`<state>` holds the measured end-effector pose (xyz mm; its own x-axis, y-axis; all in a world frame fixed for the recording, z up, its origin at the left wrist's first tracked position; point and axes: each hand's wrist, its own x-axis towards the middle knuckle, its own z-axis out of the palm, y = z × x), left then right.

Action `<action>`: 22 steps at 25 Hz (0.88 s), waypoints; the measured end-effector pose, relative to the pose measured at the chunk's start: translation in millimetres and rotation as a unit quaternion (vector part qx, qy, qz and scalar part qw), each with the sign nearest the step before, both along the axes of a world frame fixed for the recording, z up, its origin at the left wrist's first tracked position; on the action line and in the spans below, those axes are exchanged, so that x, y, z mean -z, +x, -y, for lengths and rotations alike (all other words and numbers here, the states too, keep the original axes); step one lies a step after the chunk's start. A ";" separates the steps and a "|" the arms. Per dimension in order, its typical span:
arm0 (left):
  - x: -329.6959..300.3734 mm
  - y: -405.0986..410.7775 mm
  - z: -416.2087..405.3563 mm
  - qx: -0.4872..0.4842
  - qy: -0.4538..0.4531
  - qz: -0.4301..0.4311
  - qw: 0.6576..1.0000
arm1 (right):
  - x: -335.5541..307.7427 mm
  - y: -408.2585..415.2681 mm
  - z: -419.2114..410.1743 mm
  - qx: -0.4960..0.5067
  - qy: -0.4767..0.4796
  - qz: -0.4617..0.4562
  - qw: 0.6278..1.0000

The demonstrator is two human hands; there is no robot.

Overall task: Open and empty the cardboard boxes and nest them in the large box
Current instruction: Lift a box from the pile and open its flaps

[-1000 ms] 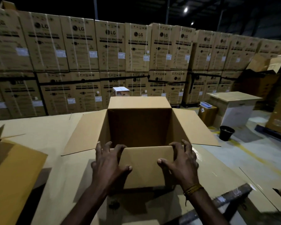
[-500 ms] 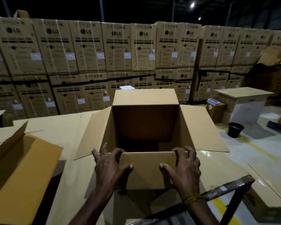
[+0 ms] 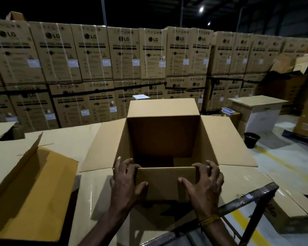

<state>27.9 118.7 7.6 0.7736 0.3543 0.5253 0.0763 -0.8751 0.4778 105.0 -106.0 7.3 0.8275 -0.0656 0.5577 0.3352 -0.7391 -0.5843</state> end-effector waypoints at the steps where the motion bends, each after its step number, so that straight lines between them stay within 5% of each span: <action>1: -0.1 -6.2 -8.0 -0.001 -0.004 0.005 1.000 | -0.3 -8.1 -8.7 0.005 0.004 0.001 1.000; 12: 0.6 -65.6 -99.2 0.052 -0.027 0.056 0.997 | 5.7 -112.9 -101.1 0.111 0.027 0.061 0.992; 22: -23.3 -136.3 -92.4 0.109 -0.045 0.094 0.989 | -24.5 -213.5 -98.1 0.161 0.031 0.091 0.982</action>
